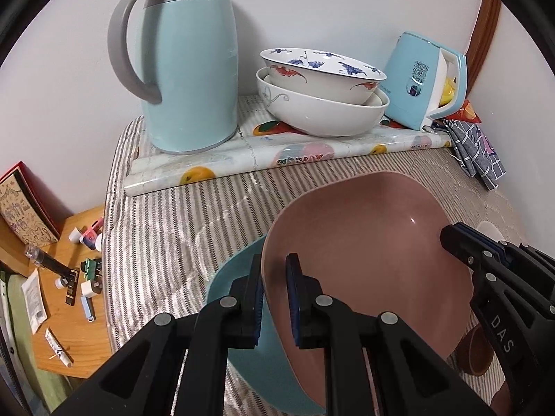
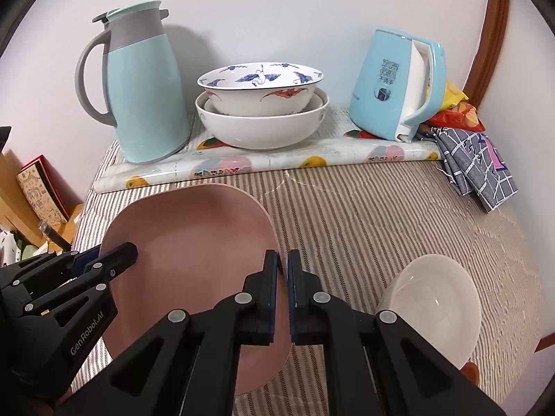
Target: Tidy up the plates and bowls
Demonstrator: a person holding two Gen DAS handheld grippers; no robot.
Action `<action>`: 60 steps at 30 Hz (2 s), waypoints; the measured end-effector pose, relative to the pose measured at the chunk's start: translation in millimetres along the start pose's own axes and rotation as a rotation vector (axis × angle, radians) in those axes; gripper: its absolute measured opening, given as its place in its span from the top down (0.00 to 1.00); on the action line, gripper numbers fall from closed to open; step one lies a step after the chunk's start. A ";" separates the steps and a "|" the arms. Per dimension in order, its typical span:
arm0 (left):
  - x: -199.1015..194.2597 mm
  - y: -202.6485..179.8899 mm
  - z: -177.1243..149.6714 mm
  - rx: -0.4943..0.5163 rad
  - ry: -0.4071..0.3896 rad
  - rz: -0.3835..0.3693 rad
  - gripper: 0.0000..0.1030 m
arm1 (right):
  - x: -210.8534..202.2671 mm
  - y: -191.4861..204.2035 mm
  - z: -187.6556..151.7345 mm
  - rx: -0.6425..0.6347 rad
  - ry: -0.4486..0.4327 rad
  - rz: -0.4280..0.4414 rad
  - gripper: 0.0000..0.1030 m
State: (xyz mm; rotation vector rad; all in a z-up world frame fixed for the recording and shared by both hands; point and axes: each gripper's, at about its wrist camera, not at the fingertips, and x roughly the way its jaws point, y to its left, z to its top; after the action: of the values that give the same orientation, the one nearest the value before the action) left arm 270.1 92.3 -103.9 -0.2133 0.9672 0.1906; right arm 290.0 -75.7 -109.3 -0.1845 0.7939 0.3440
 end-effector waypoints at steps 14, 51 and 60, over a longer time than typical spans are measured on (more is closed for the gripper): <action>5.5 27.4 -9.5 -0.040 0.021 0.018 0.88 | 10.8 26.1 -3.5 -0.037 0.008 0.027 0.94; -2.8 30.3 -28.0 -0.042 0.057 0.041 0.83 | 19.5 25.6 -12.9 -0.029 0.028 0.076 0.88; -15.0 26.0 -32.6 -0.040 0.042 0.061 0.83 | -7.7 4.7 -23.5 0.033 -0.011 0.095 0.57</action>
State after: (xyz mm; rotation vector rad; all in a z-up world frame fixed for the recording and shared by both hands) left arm 229.4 107.7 -111.9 -0.2255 1.0131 0.2626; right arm 267.7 -79.9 -120.1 -0.1145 0.7986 0.4208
